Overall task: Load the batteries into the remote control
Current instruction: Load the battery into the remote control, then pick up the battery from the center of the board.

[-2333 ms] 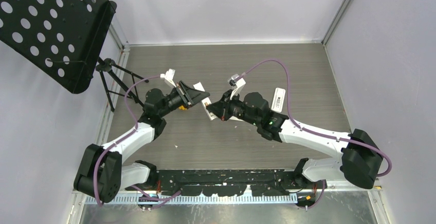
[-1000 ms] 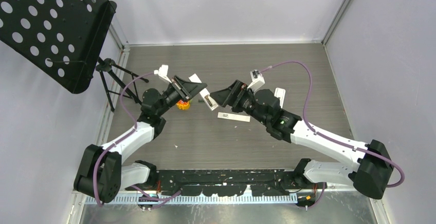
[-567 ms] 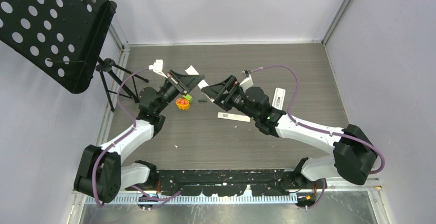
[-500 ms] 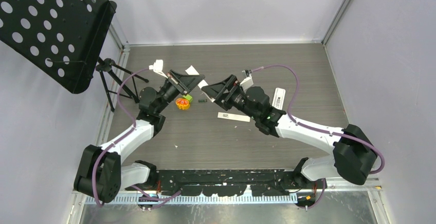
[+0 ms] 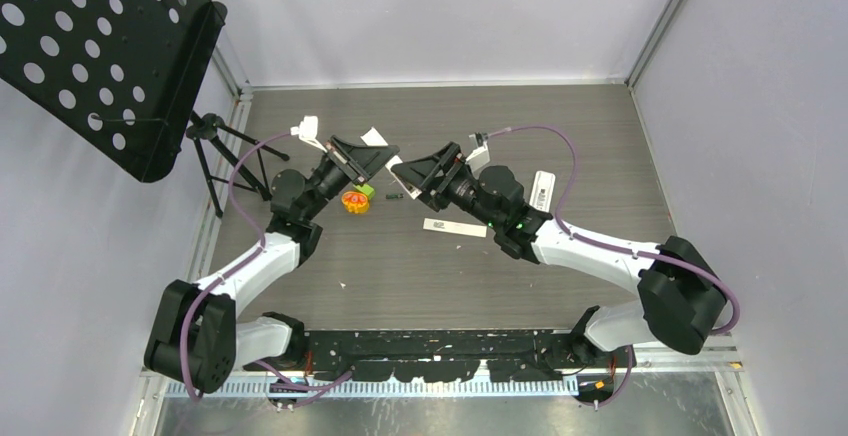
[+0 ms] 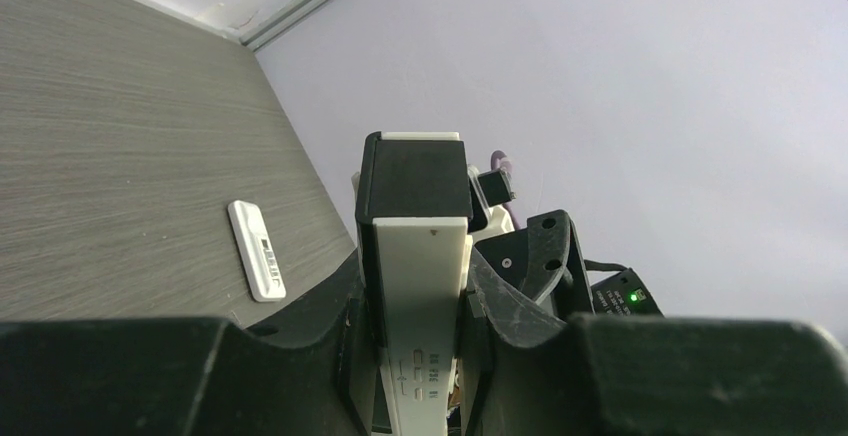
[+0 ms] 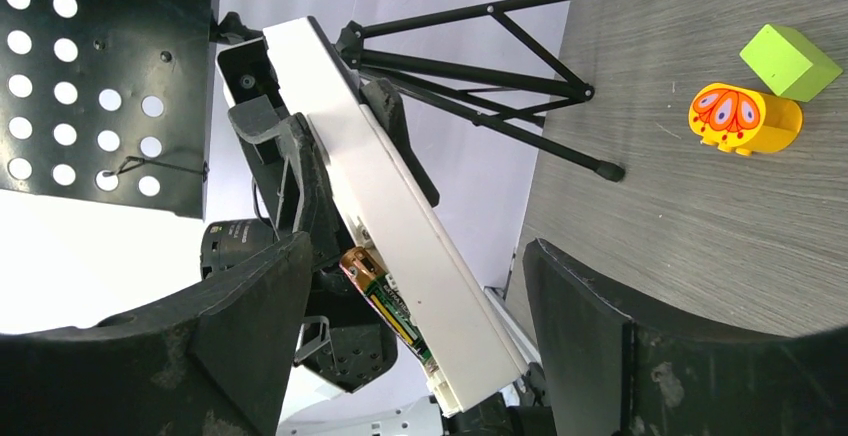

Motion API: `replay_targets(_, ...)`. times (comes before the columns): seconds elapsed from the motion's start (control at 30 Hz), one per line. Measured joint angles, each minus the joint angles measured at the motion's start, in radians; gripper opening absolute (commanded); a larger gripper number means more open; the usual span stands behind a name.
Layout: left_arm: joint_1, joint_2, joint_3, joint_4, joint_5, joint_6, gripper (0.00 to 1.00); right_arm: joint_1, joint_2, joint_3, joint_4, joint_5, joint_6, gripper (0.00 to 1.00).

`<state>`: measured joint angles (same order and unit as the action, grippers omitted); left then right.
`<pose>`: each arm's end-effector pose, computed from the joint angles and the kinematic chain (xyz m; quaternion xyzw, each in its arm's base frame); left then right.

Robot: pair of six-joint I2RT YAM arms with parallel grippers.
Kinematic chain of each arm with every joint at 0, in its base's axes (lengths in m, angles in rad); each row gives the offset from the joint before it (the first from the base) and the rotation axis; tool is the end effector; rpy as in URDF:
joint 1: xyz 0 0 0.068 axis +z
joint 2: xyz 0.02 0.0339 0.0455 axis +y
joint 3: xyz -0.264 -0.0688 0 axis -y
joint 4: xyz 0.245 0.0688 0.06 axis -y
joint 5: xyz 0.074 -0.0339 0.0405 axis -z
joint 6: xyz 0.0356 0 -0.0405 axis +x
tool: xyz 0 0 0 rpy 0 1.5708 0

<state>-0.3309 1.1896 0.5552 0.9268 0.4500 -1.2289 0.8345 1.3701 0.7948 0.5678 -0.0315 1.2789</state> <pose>0.2373 -0.0979 0.2922 -0.0911 0.6016 -0.6448 0.4626 0.2108 0.2343 0.2884 0.1456 0.6947 0.6188 0.3366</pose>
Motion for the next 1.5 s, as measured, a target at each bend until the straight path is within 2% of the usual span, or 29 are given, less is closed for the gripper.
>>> replay_targets(0.27, 0.0, 0.0, 0.003, -0.013, 0.007, -0.008, 0.0, -0.001, 0.011, 0.0, 0.01, -0.024, -0.003, 0.5)
replay_targets(0.47, 0.011, 0.0, 0.019, -0.046, 0.003, -0.071, 0.0, -0.01, 0.02, 0.0, 0.045, -0.046, -0.005, 0.41)
replay_targets(0.53, 0.011, 0.0, 0.023, -0.053, 0.003, -0.077, 0.0, -0.01, 0.021, 0.0, 0.048, -0.049, -0.005, 0.42)
replay_targets(0.57, 0.011, 0.002, 0.026, -0.056, 0.003, -0.08, 0.0, -0.011, 0.023, 0.0, 0.053, -0.049, -0.005, 0.46)
replay_targets(0.7, 0.012, 0.006, 0.034, -0.064, 0.005, -0.09, 0.0, -0.014, 0.03, -0.001, 0.083, -0.055, -0.011, 0.74)
replay_targets(0.77, 0.01, 0.007, 0.034, -0.072, 0.013, -0.086, 0.0, -0.012, 0.034, -0.008, 0.117, -0.065, -0.016, 0.79)
replay_targets(0.97, 0.02, 0.013, 0.034, -0.104, 0.034, -0.038, 0.0, -0.029, 0.032, -0.043, 0.173, -0.098, -0.048, 0.79)
replay_targets(1.1, 0.073, 0.0, 0.033, -0.188, 0.046, 0.077, 0.0, -0.09, 0.009, -0.084, 0.134, -0.103, -0.098, 0.79)
replay_targets(1.2, 0.122, -0.061, 0.021, -0.336, 0.026, 0.197, 0.0, -0.162, -0.048, -0.131, 0.032, -0.084, -0.168, 0.79)
replay_targets(1.33, 0.146, -0.18, 0.002, -0.527, -0.024, 0.333, 0.0, -0.204, -0.059, -0.102, -0.15, -0.048, -0.314, 0.75)
replay_targets(1.5, 0.146, -0.319, -0.016, -0.702, -0.072, 0.459, 0.0, -0.201, 0.135, 0.097, -0.351, -0.102, -0.542, 0.66)
